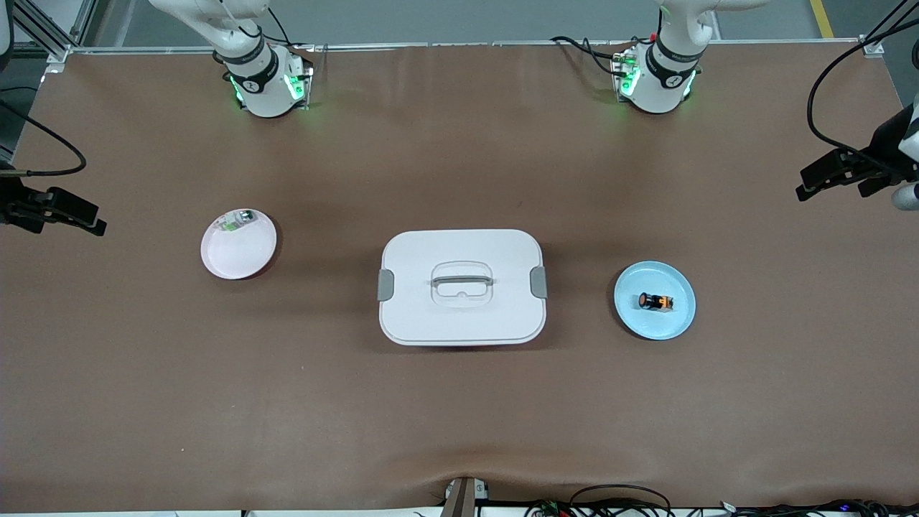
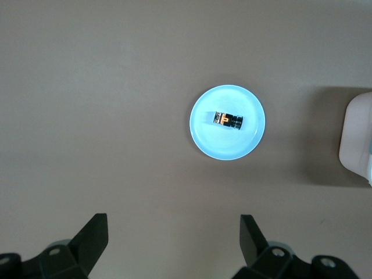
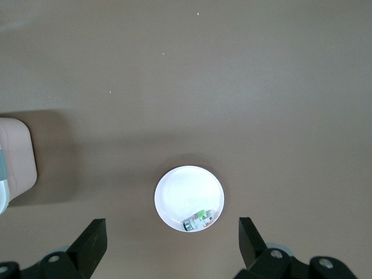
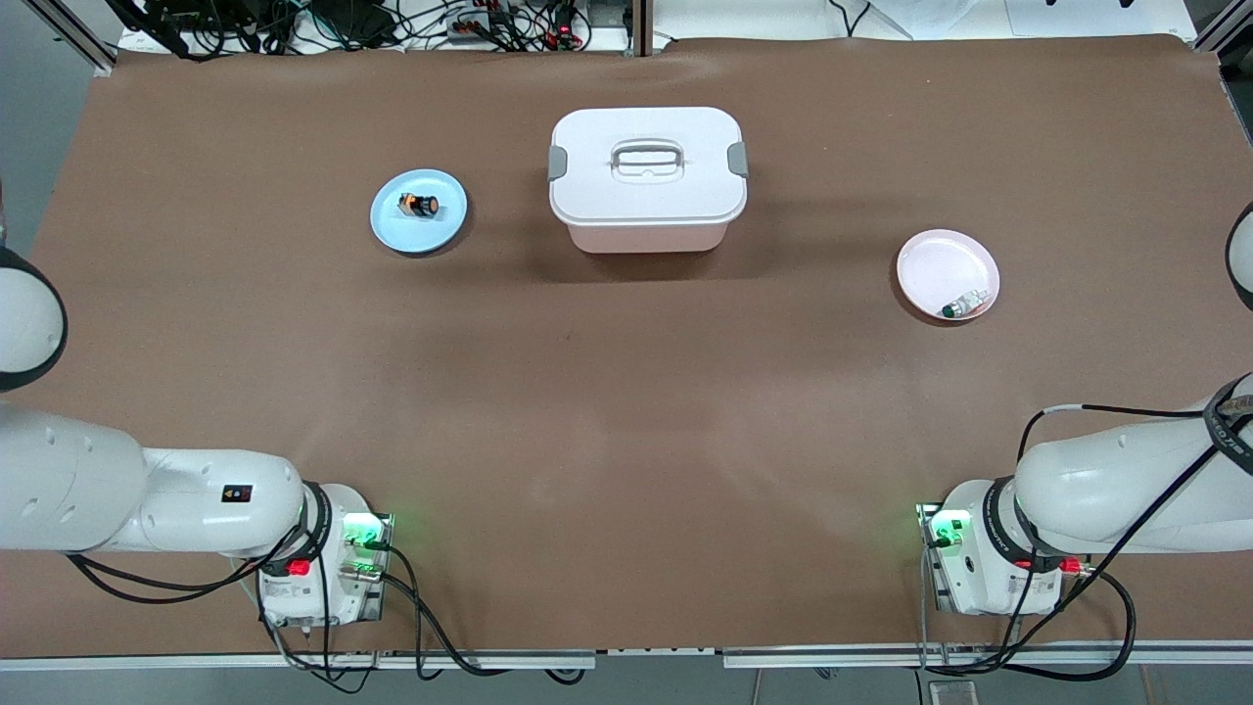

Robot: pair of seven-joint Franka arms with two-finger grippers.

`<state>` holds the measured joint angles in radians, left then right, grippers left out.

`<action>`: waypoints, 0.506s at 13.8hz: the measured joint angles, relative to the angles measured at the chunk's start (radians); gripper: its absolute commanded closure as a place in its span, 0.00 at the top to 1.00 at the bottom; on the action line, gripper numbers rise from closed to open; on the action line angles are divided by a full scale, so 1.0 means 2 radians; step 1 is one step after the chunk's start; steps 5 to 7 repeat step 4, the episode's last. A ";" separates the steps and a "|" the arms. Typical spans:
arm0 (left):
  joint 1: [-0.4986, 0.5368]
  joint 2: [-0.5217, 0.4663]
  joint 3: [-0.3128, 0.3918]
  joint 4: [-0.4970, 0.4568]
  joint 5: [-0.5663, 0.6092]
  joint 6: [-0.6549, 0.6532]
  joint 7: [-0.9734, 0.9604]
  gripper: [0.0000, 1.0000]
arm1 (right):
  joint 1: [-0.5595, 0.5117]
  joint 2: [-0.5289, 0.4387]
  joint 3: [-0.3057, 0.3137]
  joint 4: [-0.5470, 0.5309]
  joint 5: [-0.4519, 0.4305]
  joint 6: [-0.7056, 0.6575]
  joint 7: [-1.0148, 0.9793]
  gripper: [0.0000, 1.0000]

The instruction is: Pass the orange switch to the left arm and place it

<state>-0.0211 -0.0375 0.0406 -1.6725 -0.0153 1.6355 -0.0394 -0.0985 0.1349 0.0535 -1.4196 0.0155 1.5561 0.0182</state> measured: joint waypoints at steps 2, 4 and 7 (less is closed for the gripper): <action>0.000 0.004 0.000 0.002 0.000 -0.003 0.000 1.00 | 0.000 0.000 0.001 0.000 0.000 0.000 0.000 1.00; 0.000 0.005 0.000 0.004 0.000 -0.005 0.000 1.00 | 0.000 0.000 0.001 0.000 0.001 0.000 0.000 1.00; 0.000 0.005 0.000 0.004 0.000 -0.005 0.000 1.00 | 0.000 0.000 0.001 0.000 0.001 0.000 0.000 1.00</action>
